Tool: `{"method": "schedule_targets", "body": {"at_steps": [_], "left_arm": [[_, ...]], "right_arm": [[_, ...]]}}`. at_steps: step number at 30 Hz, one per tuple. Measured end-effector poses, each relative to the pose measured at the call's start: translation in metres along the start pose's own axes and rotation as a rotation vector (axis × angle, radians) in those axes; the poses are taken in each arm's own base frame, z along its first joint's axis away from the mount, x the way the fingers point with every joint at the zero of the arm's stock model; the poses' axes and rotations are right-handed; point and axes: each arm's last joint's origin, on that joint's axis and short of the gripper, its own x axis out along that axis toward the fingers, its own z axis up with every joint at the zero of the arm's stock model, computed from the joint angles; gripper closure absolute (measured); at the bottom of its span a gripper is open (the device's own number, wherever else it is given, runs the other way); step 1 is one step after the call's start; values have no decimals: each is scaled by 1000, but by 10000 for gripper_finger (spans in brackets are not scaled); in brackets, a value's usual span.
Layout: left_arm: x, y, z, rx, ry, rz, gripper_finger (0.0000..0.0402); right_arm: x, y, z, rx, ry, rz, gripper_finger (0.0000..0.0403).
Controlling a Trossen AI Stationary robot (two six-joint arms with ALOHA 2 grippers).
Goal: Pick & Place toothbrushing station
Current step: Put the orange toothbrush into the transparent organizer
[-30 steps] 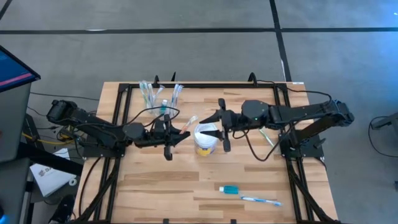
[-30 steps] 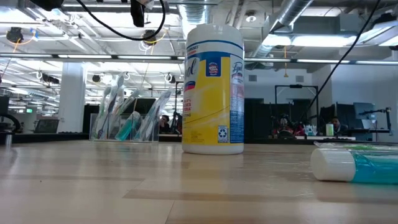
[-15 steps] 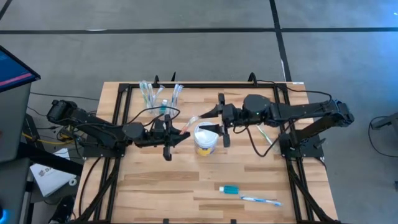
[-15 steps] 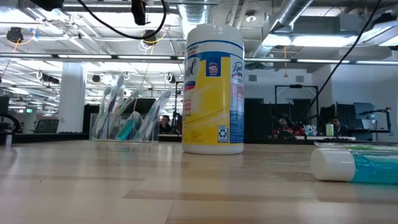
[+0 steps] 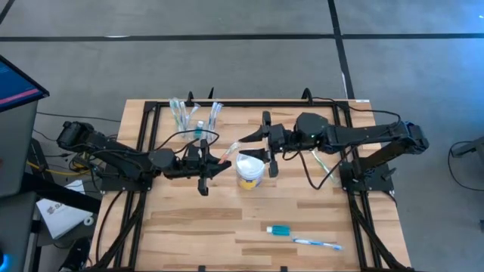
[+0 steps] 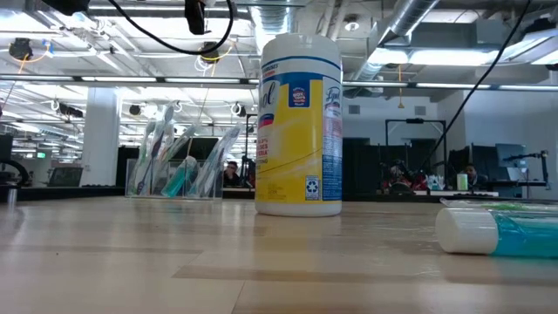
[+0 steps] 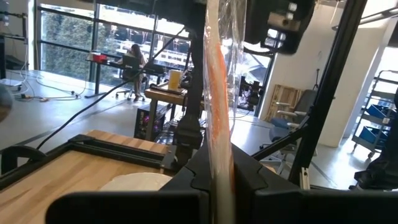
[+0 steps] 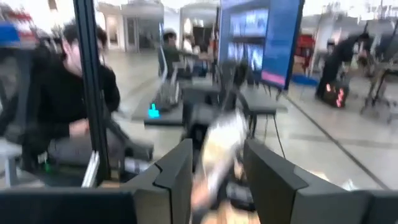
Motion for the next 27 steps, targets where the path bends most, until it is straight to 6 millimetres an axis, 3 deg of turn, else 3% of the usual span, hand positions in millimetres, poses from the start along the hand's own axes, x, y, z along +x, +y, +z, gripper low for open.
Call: {"method": "schedule_targets", "body": {"at_steps": [4,10,21,27], "left_arm": [[0,0,0,0,0,1,392],[0,0,0,1,2,1,392],[0,0,0,8,3,1,392],[0,0,0,8,4,1,379]], "right_arm": [[8,-1,-7,-1,7,14,274],[4,-3,-2,-2,-11,7,300],[3,-3,0,-10,-22,11,395],[3,-3,-1,-19,-20,14,401]]}}
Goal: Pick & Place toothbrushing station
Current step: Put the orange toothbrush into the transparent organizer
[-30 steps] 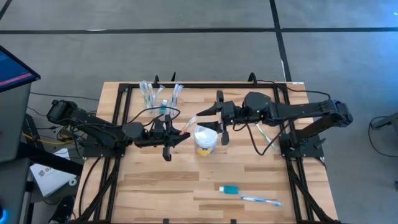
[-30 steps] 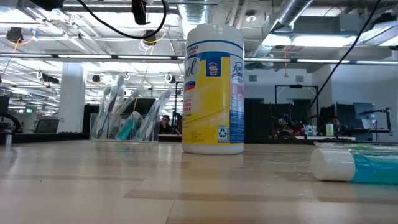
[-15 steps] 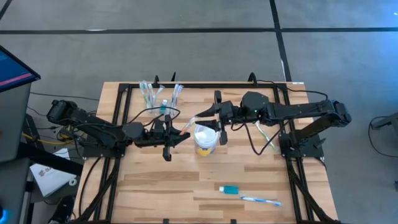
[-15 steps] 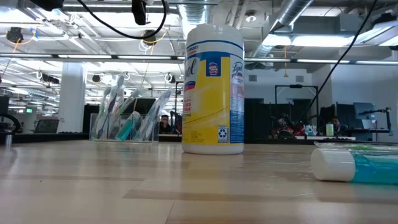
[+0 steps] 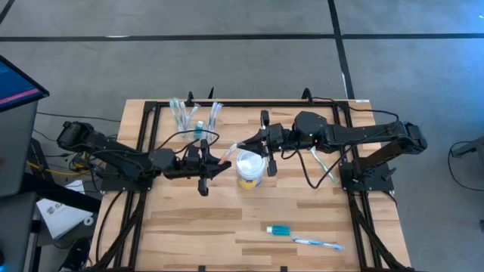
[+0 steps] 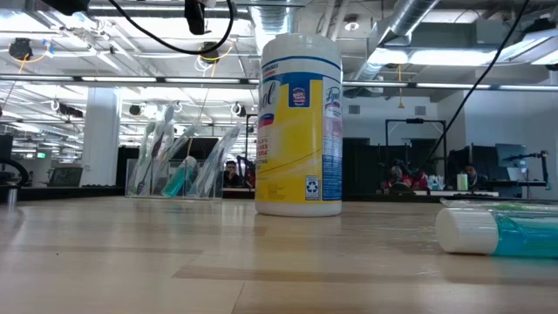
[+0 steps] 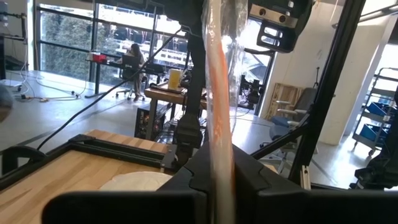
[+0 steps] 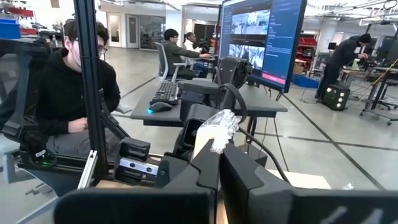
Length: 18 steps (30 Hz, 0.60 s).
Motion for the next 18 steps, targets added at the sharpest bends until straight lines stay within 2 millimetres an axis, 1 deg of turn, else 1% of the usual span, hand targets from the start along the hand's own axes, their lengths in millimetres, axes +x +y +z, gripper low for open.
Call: {"method": "schedule_targets", "body": {"at_steps": [9,14,18], "left_arm": [[-1,0,1,0,0,1,349],[-8,3,15,-11,-36,3,333],[-16,10,25,-26,-30,25,320]], "right_arm": [[0,1,-1,6,10,24,403],[0,1,-1,13,12,41,403],[0,1,-1,13,12,42,403]]}}
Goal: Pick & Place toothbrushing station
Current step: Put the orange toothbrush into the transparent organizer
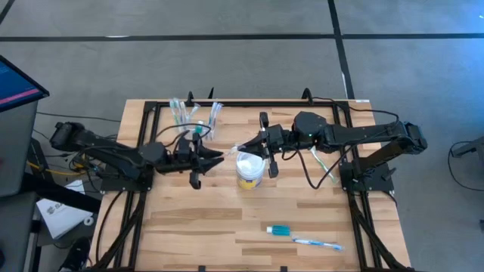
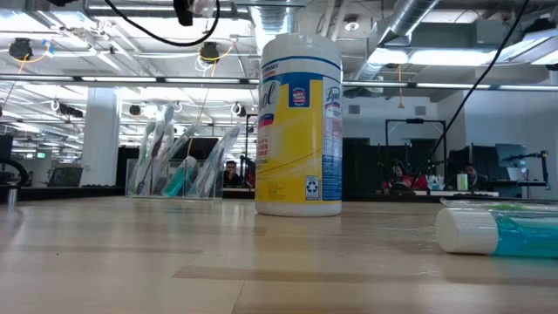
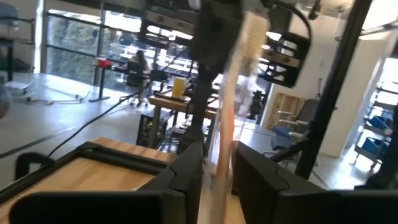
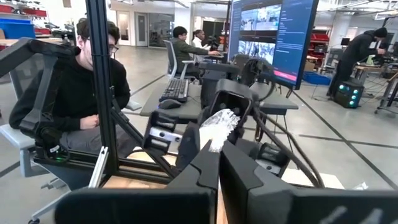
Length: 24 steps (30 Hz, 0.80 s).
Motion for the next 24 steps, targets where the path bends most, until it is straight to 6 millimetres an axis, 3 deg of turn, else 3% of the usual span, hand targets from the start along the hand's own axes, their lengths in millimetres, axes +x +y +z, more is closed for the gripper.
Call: {"method": "schedule_targets", "body": {"at_steps": [12,20,24], "left_arm": [[5,17,11,-44,32,-74,271],[12,15,27,-7,80,-84,266],[17,14,23,1,125,-81,266]], "right_arm": [[0,0,-2,2,23,2,403],[0,0,-4,4,40,1,403],[0,0,-4,1,39,1,403]]}}
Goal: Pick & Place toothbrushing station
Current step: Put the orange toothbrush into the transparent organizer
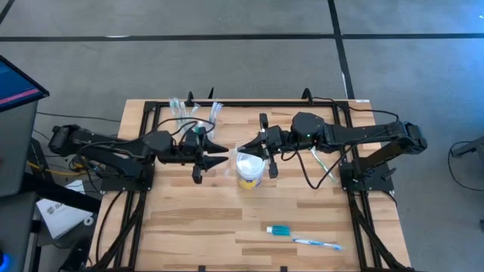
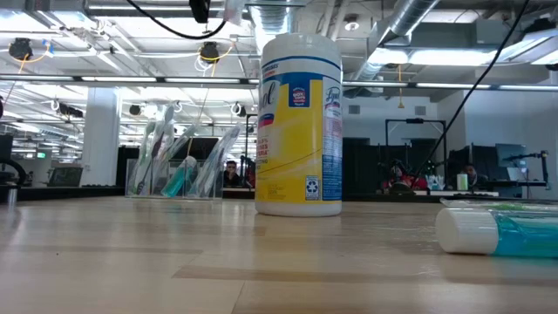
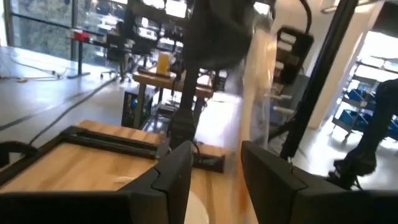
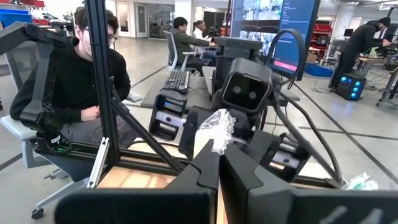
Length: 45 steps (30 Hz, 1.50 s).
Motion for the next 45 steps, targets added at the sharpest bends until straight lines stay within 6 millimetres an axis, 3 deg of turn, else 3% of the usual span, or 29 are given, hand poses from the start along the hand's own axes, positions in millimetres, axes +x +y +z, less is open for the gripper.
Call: {"method": "schedule_targets", "body": {"at_steps": [15,32,45], "left_arm": [[12,-9,19,25,-24,-132,266],[24,-3,4,27,46,-79,267],[24,-3,4,29,47,-77,361]], "right_arm": [[0,-2,-3,11,25,-5,403],[3,-2,-6,15,35,-5,403],[3,-2,-7,16,43,-4,403]]}}
